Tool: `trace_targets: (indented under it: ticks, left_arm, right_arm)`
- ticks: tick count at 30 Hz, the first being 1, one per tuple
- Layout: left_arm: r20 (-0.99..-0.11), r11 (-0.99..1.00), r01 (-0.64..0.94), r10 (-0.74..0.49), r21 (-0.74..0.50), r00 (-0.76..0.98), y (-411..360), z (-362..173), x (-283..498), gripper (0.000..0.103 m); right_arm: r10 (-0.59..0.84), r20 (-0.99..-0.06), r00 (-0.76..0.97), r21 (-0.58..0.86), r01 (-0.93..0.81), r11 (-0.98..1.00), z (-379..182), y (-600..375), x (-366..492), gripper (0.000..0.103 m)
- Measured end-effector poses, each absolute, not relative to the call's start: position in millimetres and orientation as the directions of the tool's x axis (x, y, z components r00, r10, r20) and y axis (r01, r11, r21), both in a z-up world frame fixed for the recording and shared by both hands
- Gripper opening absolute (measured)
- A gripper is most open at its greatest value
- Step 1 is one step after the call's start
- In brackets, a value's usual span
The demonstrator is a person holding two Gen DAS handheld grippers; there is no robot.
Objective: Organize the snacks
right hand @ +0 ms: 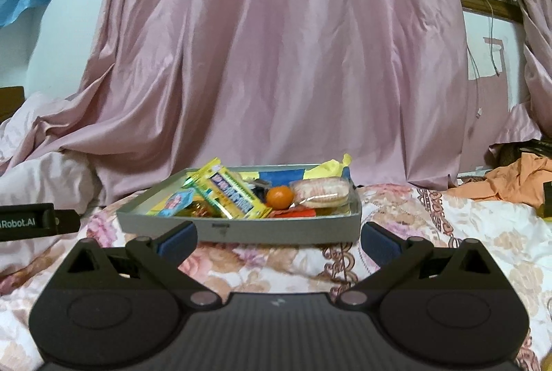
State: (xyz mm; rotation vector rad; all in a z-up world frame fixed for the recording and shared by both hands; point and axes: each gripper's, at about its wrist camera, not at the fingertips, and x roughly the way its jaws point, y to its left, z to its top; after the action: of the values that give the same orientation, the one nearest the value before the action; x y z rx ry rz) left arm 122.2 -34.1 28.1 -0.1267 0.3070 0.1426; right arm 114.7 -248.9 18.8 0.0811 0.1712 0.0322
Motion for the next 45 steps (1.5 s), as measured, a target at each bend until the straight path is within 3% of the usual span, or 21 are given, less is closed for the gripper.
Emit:
trace_targets:
  ticks: [45]
  left_arm:
    - [-0.320,0.982,-0.115,0.063,-0.148,0.945,22.1,-23.3,65.2,0.102]
  right_arm:
    - [0.010,-0.282,0.960,-0.128,-0.048,0.991,-10.8,-194.8,74.0,0.103]
